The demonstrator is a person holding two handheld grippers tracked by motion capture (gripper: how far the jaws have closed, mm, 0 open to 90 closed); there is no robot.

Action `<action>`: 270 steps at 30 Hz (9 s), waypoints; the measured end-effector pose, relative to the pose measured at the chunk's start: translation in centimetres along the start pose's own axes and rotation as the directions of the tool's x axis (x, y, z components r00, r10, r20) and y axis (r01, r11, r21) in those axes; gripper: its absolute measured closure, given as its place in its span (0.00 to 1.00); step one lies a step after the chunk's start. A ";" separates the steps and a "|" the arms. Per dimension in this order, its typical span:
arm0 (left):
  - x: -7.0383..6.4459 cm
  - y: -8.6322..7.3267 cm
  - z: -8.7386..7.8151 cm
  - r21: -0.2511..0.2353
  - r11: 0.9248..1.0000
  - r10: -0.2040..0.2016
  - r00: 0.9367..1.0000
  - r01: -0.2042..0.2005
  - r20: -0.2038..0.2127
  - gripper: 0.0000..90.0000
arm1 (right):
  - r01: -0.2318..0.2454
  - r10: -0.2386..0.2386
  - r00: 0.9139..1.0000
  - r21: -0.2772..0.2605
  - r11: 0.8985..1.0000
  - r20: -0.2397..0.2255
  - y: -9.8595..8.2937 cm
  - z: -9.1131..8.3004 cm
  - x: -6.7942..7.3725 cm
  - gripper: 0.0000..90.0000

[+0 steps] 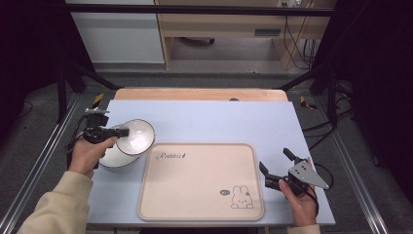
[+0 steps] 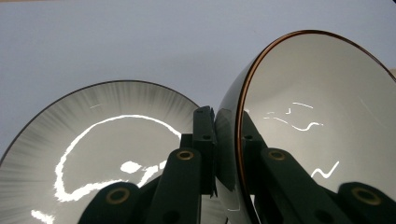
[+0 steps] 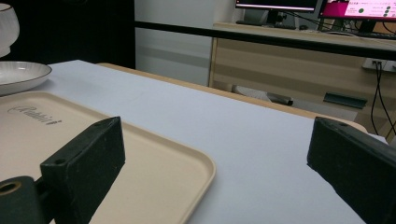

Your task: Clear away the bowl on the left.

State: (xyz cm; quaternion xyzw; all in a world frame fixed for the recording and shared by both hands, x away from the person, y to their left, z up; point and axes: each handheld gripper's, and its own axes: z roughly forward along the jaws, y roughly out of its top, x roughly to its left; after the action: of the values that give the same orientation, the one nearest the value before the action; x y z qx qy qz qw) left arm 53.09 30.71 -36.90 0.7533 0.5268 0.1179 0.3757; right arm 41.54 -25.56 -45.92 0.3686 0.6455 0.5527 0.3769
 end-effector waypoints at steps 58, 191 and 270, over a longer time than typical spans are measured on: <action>-13.9 -0.9 7.5 0.123 0.958 0.226 0.944 -0.260 0.239 0.92 | 0.005 -0.005 1.000 -0.017 1.000 -0.019 0.2 -0.1 0.2 0.05; -17.2 -2.5 8.5 -0.210 0.905 0.420 0.853 -0.369 0.311 0.13 | -0.008 0.008 1.000 -0.007 1.000 -0.022 0.1 -0.1 0.2 0.04; -8.0 -3.6 0.8 -0.455 0.827 0.451 0.874 -0.331 0.183 0.04 | -0.008 0.008 1.000 -0.018 1.000 -0.010 0.3 -0.2 0.2 0.04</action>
State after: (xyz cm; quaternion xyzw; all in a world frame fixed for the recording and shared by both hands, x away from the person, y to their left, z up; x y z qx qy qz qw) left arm 47.65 23.92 -38.21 0.7589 0.2635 0.1919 0.5638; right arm 41.28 -25.48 -45.61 0.3651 0.6407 0.5618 0.3750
